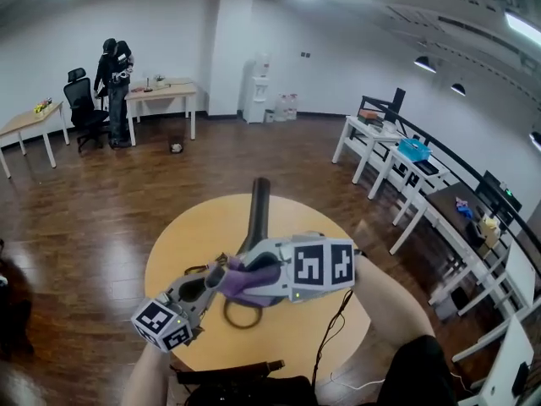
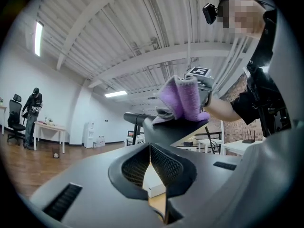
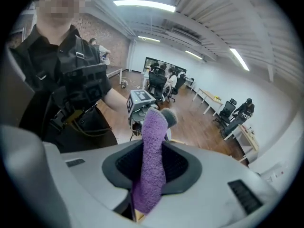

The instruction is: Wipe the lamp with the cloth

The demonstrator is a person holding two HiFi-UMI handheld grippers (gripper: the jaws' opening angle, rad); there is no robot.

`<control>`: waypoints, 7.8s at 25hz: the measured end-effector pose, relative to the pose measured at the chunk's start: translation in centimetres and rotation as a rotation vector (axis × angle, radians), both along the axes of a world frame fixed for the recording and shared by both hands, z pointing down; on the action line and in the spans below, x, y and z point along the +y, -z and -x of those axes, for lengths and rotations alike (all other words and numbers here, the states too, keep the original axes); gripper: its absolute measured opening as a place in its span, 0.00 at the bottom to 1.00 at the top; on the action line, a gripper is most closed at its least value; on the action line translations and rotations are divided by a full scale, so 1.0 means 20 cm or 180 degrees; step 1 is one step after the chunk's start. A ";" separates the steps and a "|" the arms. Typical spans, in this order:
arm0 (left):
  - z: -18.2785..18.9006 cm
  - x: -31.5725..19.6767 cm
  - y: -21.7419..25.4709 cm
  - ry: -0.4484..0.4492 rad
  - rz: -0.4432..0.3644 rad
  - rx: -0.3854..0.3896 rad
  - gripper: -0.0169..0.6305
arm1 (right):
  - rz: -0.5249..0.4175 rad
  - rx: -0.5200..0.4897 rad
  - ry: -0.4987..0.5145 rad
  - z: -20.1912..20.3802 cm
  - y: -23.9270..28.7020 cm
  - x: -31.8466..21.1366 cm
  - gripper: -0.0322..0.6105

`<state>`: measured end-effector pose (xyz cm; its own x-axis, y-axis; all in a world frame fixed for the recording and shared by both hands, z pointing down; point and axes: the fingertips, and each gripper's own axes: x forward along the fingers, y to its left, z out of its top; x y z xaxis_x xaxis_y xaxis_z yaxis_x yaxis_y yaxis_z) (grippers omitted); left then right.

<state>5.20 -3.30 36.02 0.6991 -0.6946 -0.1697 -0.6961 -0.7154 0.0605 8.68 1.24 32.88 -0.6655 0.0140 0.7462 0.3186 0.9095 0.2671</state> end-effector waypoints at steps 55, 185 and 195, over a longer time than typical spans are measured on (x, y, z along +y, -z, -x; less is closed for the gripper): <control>0.19 0.24 -0.11 -0.0447 0.0234 0.0101 0.04 | -0.1013 0.0246 -0.1037 0.12 -0.01 -0.02 0.21; 0.42 -1.09 -0.21 -0.4923 0.0765 0.0082 0.04 | -0.3205 -0.3237 -0.8064 -0.01 -0.14 -0.58 0.20; 0.58 -1.27 -0.21 -0.4286 0.0745 0.0243 0.04 | -0.0344 -0.4814 -0.7092 -0.22 -0.24 -1.41 0.20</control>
